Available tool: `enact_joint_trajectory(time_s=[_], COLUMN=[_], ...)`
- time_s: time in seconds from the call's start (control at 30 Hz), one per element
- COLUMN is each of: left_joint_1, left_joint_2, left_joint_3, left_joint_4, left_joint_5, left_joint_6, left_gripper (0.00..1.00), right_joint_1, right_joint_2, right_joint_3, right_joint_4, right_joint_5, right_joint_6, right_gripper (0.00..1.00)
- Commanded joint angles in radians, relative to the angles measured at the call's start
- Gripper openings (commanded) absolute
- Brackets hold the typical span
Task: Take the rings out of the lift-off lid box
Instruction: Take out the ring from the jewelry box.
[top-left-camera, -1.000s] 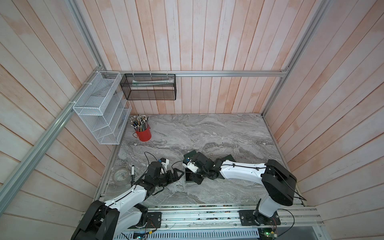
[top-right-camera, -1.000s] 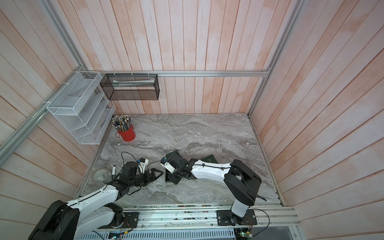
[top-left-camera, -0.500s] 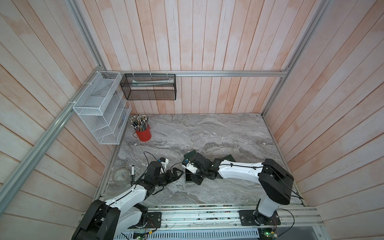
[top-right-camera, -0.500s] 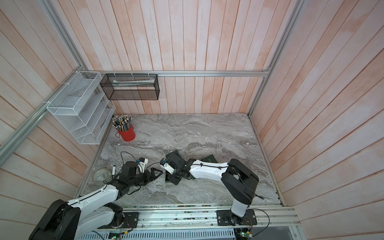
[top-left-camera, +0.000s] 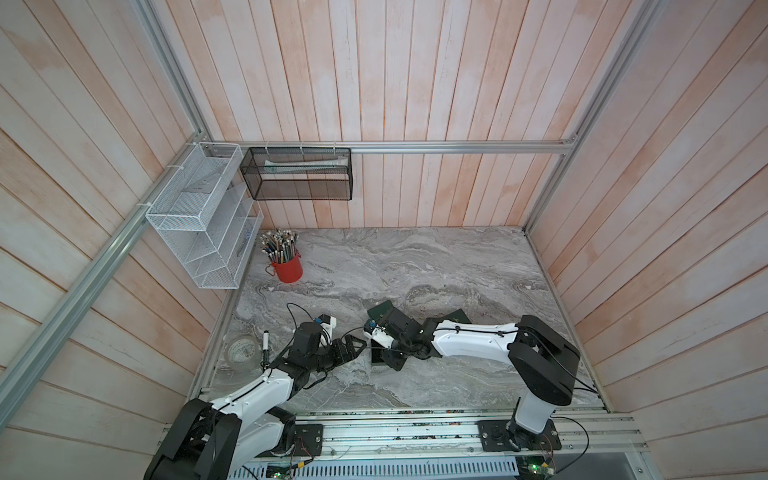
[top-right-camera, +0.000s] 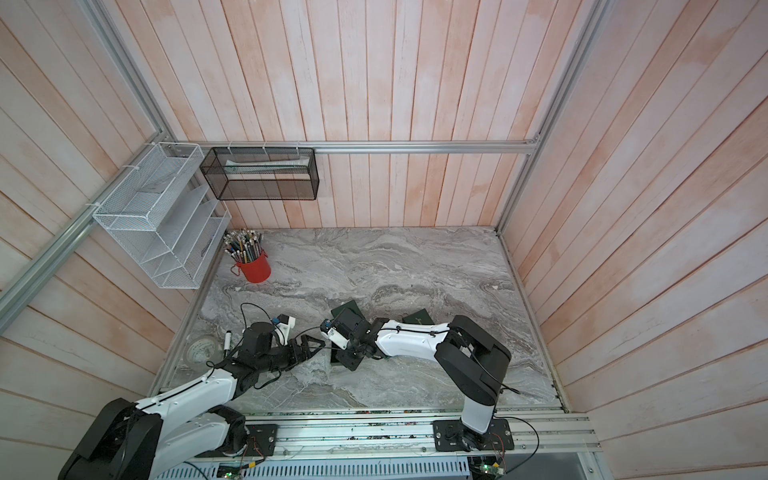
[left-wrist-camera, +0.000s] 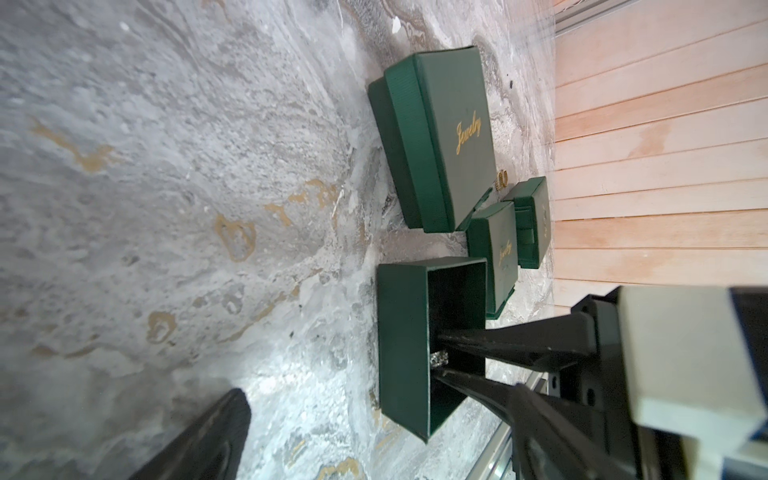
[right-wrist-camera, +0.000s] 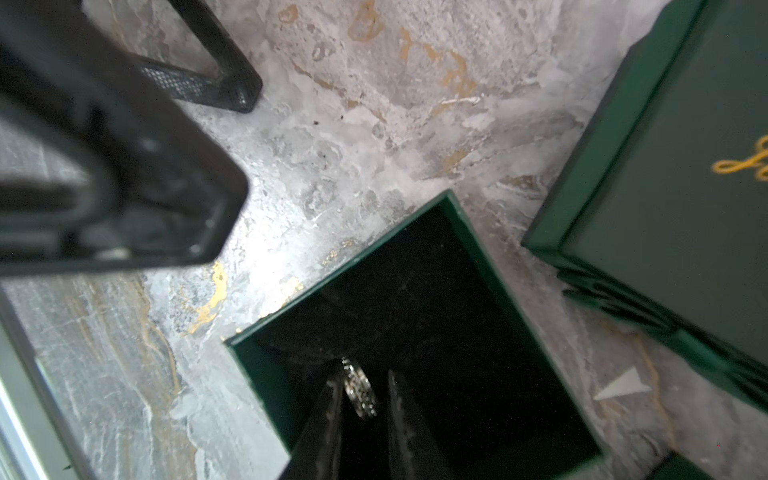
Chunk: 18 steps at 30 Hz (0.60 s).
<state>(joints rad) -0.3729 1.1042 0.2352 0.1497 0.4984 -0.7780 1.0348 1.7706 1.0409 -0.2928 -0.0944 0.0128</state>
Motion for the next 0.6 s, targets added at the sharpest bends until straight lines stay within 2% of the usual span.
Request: enact_joint_trajectory(time_s=[0.0,0.07,0.17,0.23,0.4,0.57], left_joint_1=[0.009,0.011,0.015,0.017,0.021,0.023], left_joint_2=[0.002,-0.004,-0.006,-0.005,-0.005,-0.005], left_joint_3=[-0.028,-0.031,-0.033,-0.032,-0.025,-0.015], left_joint_4=[-0.080,-0.083,-0.082,-0.082,-0.091,-0.095], left_joint_5=[-0.024,-0.024,-0.024,-0.022,-0.019,-0.019], left_joint_6=[0.017,0.019,0.019,0.019,0.028,0.034], left_gripper=[0.99,0.99,0.99,0.99,0.99,0.99], right_joint_1=[0.010,0.014,0.016,0.019,0.019,0.018], right_joint_2=[0.029,0.032,0.045,0.051,0.046,0.045], right_joint_3=[0.022,0.023,0.031,0.031,0.018,0.022], right_joint_4=[-0.024,-0.021,-0.020,-0.013,0.014,0.030], right_joint_5=[0.043,0.067,0.084,0.080,0.084,0.100], right_joint_6=[-0.021,-0.021,-0.014,-0.013,0.004,0.061], right_gripper=[0.25,0.30,0.30,0.26,0.09,0.00])
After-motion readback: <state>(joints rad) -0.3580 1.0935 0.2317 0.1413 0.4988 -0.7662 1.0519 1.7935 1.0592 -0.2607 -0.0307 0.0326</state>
